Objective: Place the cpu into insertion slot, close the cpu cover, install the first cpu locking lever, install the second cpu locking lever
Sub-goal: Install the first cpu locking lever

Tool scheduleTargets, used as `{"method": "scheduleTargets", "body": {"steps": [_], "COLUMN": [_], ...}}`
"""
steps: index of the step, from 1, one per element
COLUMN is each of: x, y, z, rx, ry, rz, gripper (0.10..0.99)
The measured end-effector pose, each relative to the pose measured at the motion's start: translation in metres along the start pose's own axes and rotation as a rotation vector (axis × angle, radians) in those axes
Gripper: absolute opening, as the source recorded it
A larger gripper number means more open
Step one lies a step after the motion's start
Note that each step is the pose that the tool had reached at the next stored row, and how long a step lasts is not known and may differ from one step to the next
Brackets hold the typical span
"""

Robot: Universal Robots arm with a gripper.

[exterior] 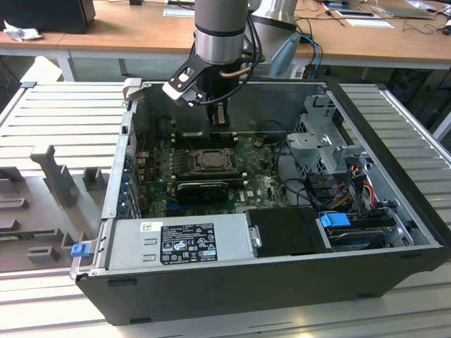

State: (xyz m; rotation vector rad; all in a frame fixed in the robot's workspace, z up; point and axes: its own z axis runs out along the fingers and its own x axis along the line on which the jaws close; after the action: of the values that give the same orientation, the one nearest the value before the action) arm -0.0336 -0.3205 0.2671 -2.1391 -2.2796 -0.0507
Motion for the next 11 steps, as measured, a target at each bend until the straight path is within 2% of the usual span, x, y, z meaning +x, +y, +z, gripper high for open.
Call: {"method": "scheduleTargets", "body": {"steps": [4, 6, 11], "x": [0.0002, 0.0003, 0.0002], "y": [0.0001, 0.0001, 0.0001], "z": [-0.007, -0.0078, -0.0076], "rx": [0.0, 0.0, 0.003], "ry": [-0.0001, 0.0001, 0.0009], "rz": [0.0, -0.002, -0.088], "gripper": [0.106, 0.106, 0.106]}}
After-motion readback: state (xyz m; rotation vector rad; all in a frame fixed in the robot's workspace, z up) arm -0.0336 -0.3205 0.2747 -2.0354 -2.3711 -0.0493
